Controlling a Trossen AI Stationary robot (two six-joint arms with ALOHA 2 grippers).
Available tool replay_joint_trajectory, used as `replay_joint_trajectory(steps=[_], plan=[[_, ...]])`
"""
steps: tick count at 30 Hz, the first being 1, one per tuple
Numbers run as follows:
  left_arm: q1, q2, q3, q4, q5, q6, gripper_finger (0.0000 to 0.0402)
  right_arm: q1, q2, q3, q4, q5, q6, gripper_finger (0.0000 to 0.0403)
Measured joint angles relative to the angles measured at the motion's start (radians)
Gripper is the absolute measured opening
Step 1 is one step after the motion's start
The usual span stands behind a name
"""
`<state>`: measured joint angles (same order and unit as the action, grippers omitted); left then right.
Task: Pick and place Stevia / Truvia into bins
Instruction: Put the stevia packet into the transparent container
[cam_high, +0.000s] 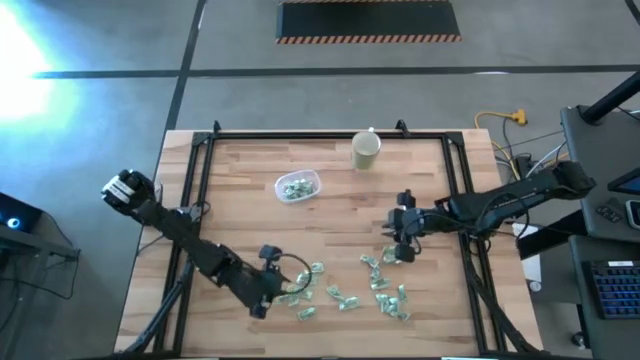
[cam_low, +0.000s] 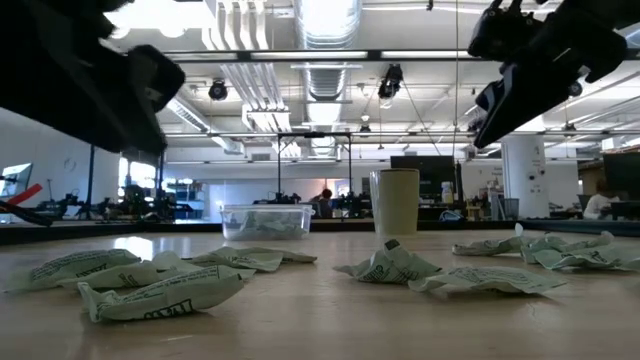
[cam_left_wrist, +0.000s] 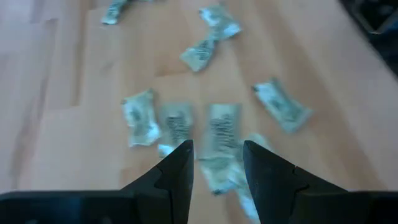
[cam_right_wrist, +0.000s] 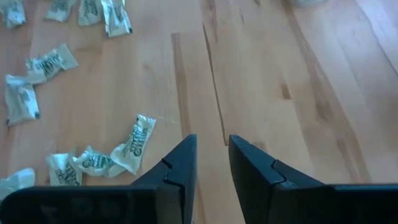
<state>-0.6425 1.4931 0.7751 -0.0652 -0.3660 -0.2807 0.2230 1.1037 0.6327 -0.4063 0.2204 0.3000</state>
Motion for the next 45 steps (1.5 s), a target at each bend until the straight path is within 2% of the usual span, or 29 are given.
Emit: replay_joint_trajectory(steps=[8, 20, 45], plan=[[-0.077, 0.078, 0.05, -0.004, 0.0, -0.01, 0.0123, 0.0, -0.011, -0.003, 0.029, 0.0, -0.001, 0.0085], [-0.063, 0.188, 0.125, -0.111, -0.026, -0.036, 0.0123, 0.0, 0.01, -0.003, 0.028, -0.003, -0.005, 0.0073], [-0.031, 0.201, 0.082, -0.11, 0.05, -0.108, 0.0123, 0.0, 0.01, -0.003, 0.03, -0.002, -0.005, 0.0072]])
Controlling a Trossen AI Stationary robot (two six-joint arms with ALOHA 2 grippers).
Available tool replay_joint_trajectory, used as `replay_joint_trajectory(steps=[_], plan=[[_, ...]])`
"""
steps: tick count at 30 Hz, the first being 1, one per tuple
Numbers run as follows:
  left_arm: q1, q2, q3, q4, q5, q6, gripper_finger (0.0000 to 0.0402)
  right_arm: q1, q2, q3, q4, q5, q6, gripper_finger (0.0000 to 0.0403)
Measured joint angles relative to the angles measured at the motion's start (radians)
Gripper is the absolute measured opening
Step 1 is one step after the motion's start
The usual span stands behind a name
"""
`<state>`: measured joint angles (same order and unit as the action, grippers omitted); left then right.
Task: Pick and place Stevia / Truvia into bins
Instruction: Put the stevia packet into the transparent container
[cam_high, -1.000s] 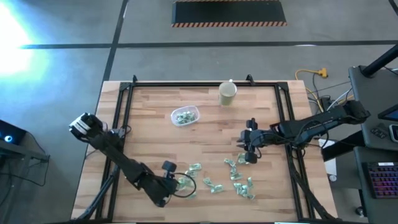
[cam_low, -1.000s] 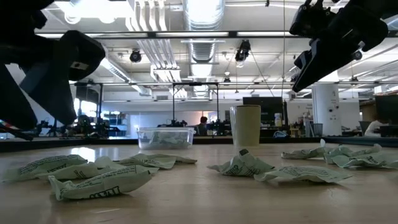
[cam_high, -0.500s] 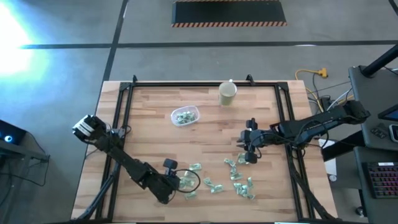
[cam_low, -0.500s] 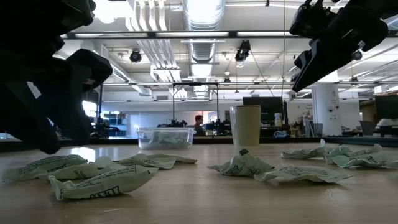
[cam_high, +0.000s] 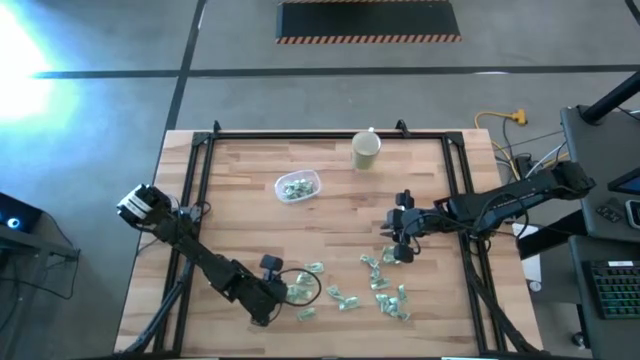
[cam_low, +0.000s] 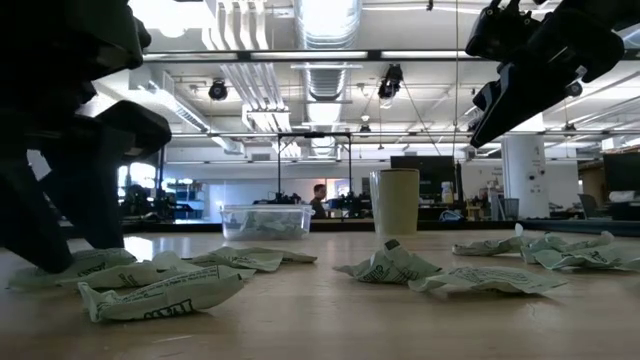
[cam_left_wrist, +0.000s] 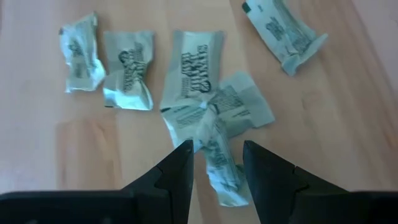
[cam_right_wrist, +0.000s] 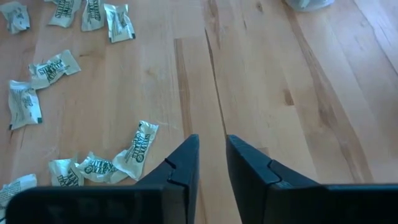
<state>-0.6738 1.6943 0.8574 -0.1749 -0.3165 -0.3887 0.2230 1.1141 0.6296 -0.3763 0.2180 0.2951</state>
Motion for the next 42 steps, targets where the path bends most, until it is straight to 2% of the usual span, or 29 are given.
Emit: replay_joint_trajectory(steps=[6, 17, 21, 26, 29, 35, 37, 42], plan=[[0.002, 0.0, -0.009, 0.0, 0.022, -0.022, 0.0111, 0.0, 0.0, 0.0, 0.0, 0.0, -0.003, 0.0073], [0.017, -0.003, -0.027, 0.002, 0.038, 0.016, 0.0014, 0.0, 0.0, 0.0, 0.001, 0.002, -0.006, 0.0065], [0.018, -0.011, -0.024, -0.007, 0.01, 0.063, 0.0005, 0.0, 0.0, 0.0, 0.001, 0.002, -0.007, 0.0065], [0.02, -0.041, -0.025, -0.004, -0.097, 0.148, 0.0008, 0.0, 0.0, 0.0, 0.001, 0.002, -0.007, 0.006], [0.027, -0.061, -0.026, -0.013, -0.197, 0.219, 0.0008, 0.0, 0.0, 0.0, 0.001, 0.002, -0.008, 0.0058], [0.087, -0.11, -0.034, -0.087, -0.501, 0.32, 0.0008, 0.0, 0.0, 0.0, 0.003, 0.003, -0.011, 0.0058], [0.132, -0.127, -0.04, -0.105, -0.571, 0.336, 0.0008, 0.0, 0.0, 0.0, 0.008, 0.003, -0.011, 0.0059], [0.309, -0.164, -0.054, -0.095, -0.593, 0.454, 0.0008, 0.0, 0.0, 0.0, 0.018, 0.003, -0.018, 0.0058]])
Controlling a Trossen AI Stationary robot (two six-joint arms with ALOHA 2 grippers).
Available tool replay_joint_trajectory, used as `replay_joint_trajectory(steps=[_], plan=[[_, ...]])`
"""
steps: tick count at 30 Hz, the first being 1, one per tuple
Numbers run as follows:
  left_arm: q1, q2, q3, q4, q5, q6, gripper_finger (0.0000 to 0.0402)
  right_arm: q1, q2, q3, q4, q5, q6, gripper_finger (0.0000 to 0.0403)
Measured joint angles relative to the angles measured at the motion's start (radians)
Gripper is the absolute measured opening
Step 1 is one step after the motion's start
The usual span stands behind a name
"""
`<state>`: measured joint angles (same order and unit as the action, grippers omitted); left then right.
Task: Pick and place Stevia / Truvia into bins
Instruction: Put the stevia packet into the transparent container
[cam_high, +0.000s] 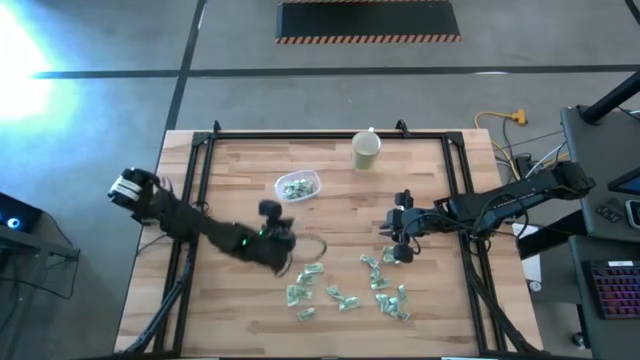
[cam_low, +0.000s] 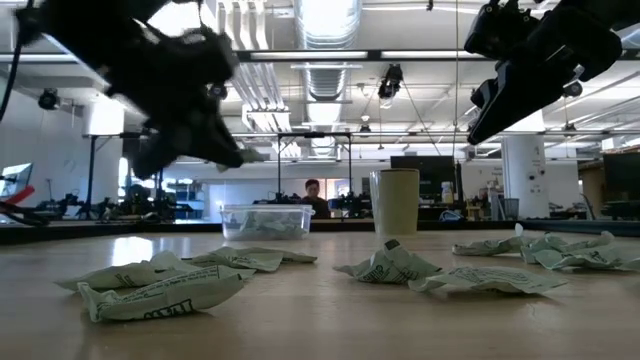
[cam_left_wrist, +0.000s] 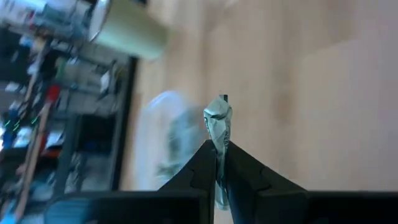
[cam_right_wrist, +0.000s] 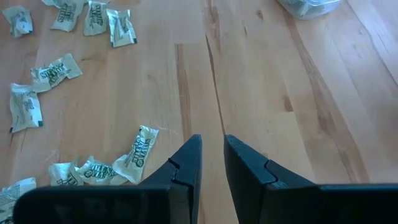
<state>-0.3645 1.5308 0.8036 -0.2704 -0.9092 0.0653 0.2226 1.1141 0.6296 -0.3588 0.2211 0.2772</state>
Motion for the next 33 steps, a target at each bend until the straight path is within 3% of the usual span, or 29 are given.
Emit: replay_joint_trajectory(steps=[4, 12, 28, 33], plan=[[0.177, -0.01, -0.001, 0.023, 0.034, 0.078, 0.0008, 0.0, 0.0, 0.0, 0.001, 0.0, 0.0, 0.0057], [0.425, -0.014, 0.002, 0.077, 0.265, 0.156, 0.0008, 0.0, 0.0, -0.001, 0.003, 0.001, -0.019, 0.0057], [0.509, -0.015, 0.007, 0.079, 0.305, 0.207, 0.0009, 0.0, 0.0, -0.003, 0.003, 0.0, -0.019, 0.0057], [0.509, -0.014, 0.007, 0.079, 0.306, 0.21, 0.0037, 0.0, 0.0, -0.003, 0.004, 0.0, -0.019, 0.0057]])
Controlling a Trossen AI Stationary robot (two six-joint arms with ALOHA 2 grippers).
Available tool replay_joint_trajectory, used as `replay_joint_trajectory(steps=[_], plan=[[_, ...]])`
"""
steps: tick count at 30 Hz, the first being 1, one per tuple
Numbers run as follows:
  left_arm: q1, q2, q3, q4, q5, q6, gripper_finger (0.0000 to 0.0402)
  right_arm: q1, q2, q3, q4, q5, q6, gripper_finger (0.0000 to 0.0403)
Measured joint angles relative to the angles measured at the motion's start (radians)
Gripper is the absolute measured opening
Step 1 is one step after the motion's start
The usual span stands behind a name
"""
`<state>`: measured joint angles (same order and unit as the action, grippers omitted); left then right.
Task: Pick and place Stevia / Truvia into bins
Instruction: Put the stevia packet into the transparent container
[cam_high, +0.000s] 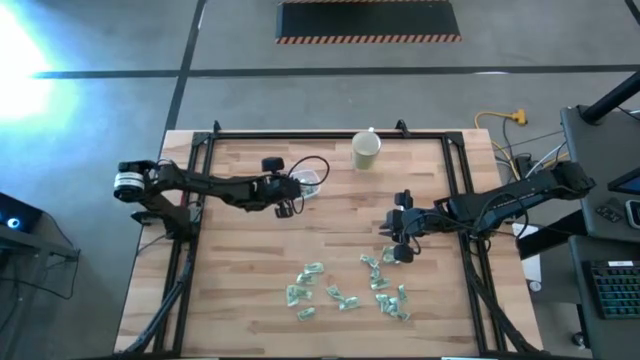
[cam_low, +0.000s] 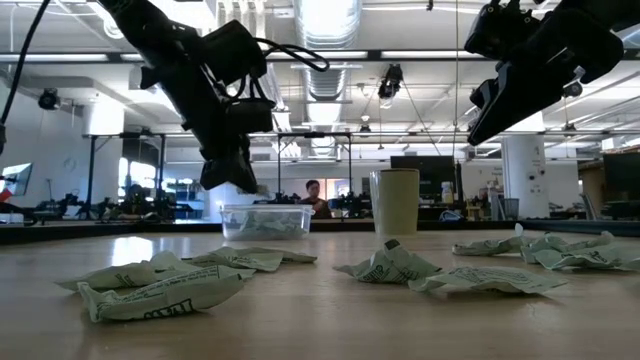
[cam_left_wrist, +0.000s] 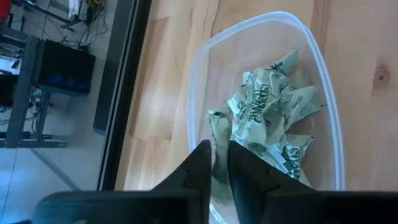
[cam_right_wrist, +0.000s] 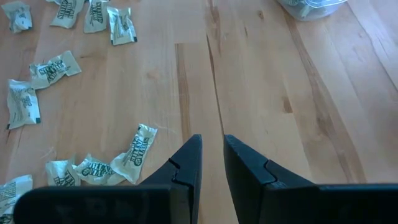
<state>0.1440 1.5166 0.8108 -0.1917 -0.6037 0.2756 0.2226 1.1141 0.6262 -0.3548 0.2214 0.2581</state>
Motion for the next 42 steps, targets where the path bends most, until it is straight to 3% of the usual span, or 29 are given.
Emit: replay_joint_trajectory(steps=[6, 12, 20, 27, 37, 42], plan=[[0.0, 0.0, 0.0, 0.0, -0.001, -0.001, 0.0088, 0.0, 0.0, 0.0, 0.002, 0.0, 0.0, 0.0057], [-0.01, -0.022, 0.0, -0.002, 0.002, -0.066, 0.0107, 0.0, 0.0, -0.03, 0.055, -0.041, 0.027, 0.0057], [-0.128, -0.114, 0.002, 0.0, 0.192, -0.145, 0.0107, 0.001, 0.003, -0.179, 0.331, -0.207, -0.014, 0.0057], [-0.3, -0.176, -0.014, -0.001, 0.198, -0.187, 0.0107, 0.012, 0.003, -0.247, 0.426, -0.195, 0.079, 0.0057], [-0.472, -0.18, -0.008, -0.003, 0.206, -0.138, 0.0107, 0.085, 0.003, -0.3, 0.552, -0.19, 0.09, 0.0057], [-0.514, -0.182, -0.007, -0.01, 0.206, -0.138, 0.0107, 0.141, 0.003, -0.299, 0.554, -0.096, 0.085, 0.0057]])
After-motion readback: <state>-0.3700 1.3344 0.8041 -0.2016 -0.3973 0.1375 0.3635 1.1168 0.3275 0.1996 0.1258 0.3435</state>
